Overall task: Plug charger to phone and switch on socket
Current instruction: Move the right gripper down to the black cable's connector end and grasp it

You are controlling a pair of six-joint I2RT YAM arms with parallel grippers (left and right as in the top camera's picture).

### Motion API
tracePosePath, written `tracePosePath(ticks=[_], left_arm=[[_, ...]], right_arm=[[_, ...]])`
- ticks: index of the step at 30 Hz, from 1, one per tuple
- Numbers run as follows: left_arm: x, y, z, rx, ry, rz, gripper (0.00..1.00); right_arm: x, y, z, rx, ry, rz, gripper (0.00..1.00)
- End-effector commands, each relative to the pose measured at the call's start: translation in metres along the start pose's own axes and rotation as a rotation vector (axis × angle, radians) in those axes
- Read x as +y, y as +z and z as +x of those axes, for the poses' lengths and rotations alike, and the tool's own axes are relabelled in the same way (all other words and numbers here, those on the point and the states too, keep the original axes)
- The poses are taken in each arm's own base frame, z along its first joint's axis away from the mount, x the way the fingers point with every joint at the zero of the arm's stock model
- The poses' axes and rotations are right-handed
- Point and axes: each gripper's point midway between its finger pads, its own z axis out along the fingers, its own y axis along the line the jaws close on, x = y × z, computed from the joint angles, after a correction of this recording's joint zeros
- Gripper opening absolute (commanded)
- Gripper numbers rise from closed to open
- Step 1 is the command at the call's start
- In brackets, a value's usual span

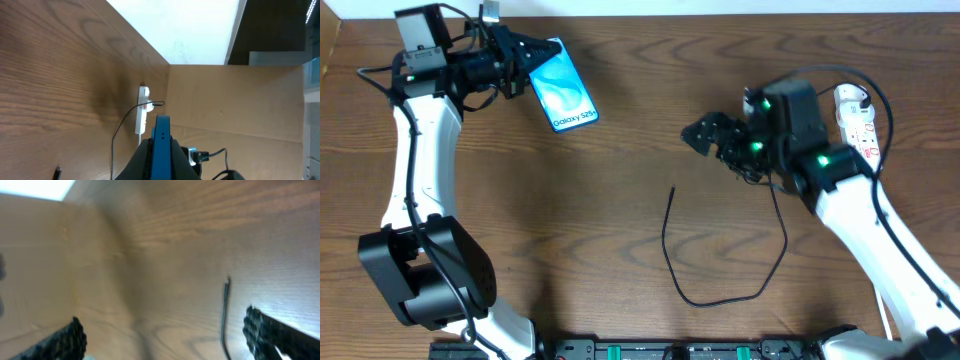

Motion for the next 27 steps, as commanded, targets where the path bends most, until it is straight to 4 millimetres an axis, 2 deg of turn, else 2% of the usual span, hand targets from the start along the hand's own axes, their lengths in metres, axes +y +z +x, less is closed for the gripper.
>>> tracePosePath(ticks=[1,9,14,17,27], left_arm=[[-0.015,-0.009,0.003,0.015,0.043,0.044,0.07],[-0.015,-0.010,0.003,0.013,0.046,0.044,0.08],[-0.015,-0.010,0.003,0.013,0.046,0.044,0.07],[-0.015,-0.010,0.003,0.013,0.049,0.044,0.07],[-0.015,-0.009,0.003,0.013,0.061,0.044,0.07]], right_arm=[[0.011,0.012,-0.003,0.043,-0.107,0.050,0.99],[-0.001,0.056,0.012,0.191,-0.089,0.239,0.97],[-0.027,0.082,0.025,0.233,0.003,0.377,0.92],[-0.036,0.097,0.035,0.261,0.030,0.414,0.90],[-0.069,0.133,0.076,0.291,0.030,0.612,0.89]])
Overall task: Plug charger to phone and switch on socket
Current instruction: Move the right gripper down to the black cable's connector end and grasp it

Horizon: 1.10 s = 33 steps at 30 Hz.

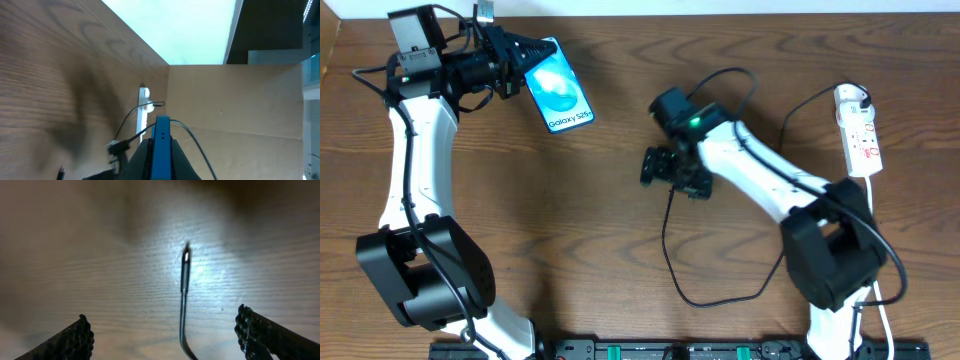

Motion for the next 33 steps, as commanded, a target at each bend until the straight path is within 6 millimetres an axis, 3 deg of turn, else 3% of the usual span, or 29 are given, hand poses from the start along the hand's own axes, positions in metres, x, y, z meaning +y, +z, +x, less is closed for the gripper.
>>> tracePosePath(ticks=[1,8,12,14,16,17,33], left_arm=[[-0.015,-0.005,0.005,0.017,0.044,0.036,0.07],[-0.011,-0.004,0.006,0.019,0.037,0.034,0.07],[-0.011,-0.004,0.006,0.019,0.037,0.033,0.07],[-0.011,-0.004,0.006,0.019,0.037,0.033,0.07],[-0.011,-0.004,0.006,0.019,0.037,0.033,0.08],[-0.011,-0.004,0.006,0.019,0.037,0.033,0.07],[-0.011,-0.004,0.006,0.019,0.037,0.033,0.07]], right_arm=[[-0.002,0.010,-0.002,-0.024,0.037,0.054,0.88],[-0.016,0.027,-0.001,-0.028,0.079,0.140,0.85],[-0.017,0.029,-0.001,-0.027,0.079,0.145,0.78],[-0.017,0.029,-0.002,-0.031,0.079,0.145,0.70],[-0.017,0.029,-0.003,-0.038,0.078,0.146,0.50],[-0.017,0.030,-0.004,-0.042,0.078,0.150,0.45],[-0.013,0.034,0.001,-0.072,0.049,0.173,0.50]])
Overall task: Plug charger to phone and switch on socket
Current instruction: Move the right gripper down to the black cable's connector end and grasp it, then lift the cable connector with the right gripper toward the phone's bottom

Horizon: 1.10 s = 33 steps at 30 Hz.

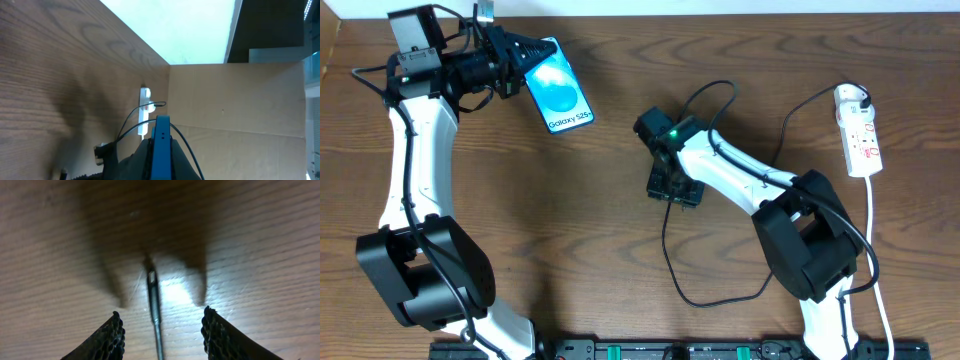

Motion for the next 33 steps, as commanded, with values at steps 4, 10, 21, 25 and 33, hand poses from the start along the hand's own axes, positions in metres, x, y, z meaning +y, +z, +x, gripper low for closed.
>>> tracePosePath(ticks=[4,10,21,25,33], left_arm=[[-0.011,-0.004,0.006,0.019,0.019,0.034,0.07],[-0.011,-0.004,0.006,0.019,0.020,0.034,0.07],[-0.011,-0.004,0.006,0.019,0.019,0.034,0.07],[-0.011,-0.004,0.006,0.019,0.019,0.034,0.07],[-0.011,-0.004,0.006,0.019,0.019,0.034,0.07]], right_arm=[[0.006,0.001,-0.002,-0.041,0.002,0.014,0.48],[0.001,0.005,-0.003,-0.054,0.011,0.035,0.48],[-0.003,0.021,-0.001,-0.033,0.016,0.054,0.43],[-0.004,0.028,0.002,-0.011,0.017,0.060,0.41],[-0.004,0.028,0.005,-0.001,0.015,0.061,0.36]])
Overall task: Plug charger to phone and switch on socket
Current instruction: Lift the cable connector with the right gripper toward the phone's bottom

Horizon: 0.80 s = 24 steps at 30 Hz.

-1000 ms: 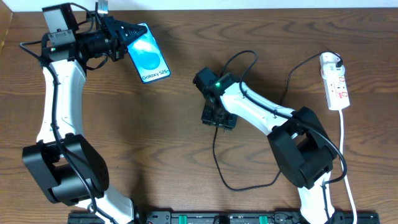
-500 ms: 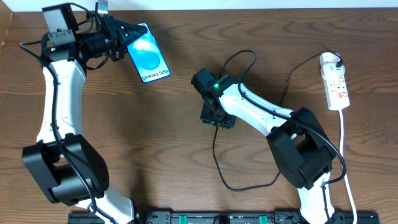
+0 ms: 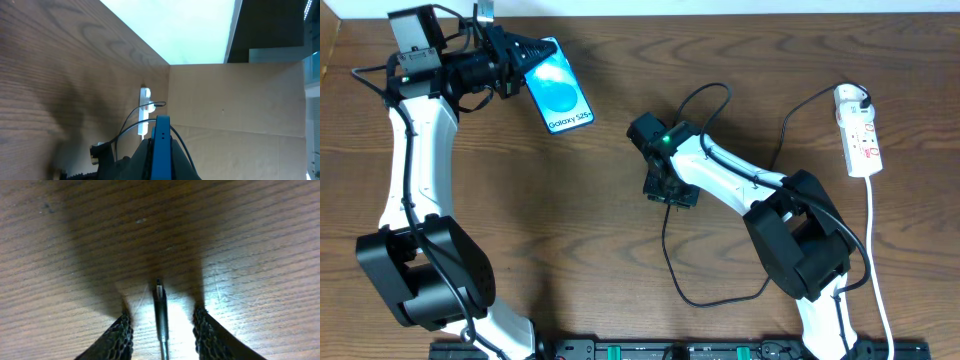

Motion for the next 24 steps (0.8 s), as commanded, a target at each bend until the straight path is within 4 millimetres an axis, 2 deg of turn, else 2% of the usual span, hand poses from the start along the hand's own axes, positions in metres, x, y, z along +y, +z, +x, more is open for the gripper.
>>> tracePosePath(ticks=[1,4,6,7,19,20,22,24], left_arm=[[-0.011,-0.004,0.006,0.019,0.018,0.034,0.07],[-0.011,-0.004,0.006,0.019,0.018,0.034,0.07],[-0.011,-0.004,0.006,0.019,0.018,0.034,0.07],[-0.011,-0.004,0.006,0.019,0.018,0.034,0.07],[-0.011,-0.004,0.006,0.019,0.018,0.034,0.07],[-0.011,-0.004,0.006,0.019,0.018,0.034,0.07],[-0.011,-0.004,0.006,0.019,0.018,0.034,0.07],[-0.011,-0.004,0.006,0.019,0.018,0.034,0.07]], right_arm=[[-0.006,0.016,0.009,0.035,0.005,0.037,0.34],[-0.004,0.016,0.010,0.034,0.000,0.035,0.20],[-0.004,0.017,0.011,0.034,-0.002,0.035,0.03],[-0.003,0.017,0.011,0.034,-0.003,0.035,0.01],[0.004,0.016,0.019,0.083,-0.006,-0.006,0.01],[0.004,0.016,0.019,0.083,-0.005,-0.006,0.04],[0.004,0.016,0.019,0.082,-0.006,-0.005,0.17],[0.003,0.016,0.018,0.077,-0.006,0.000,0.27]])
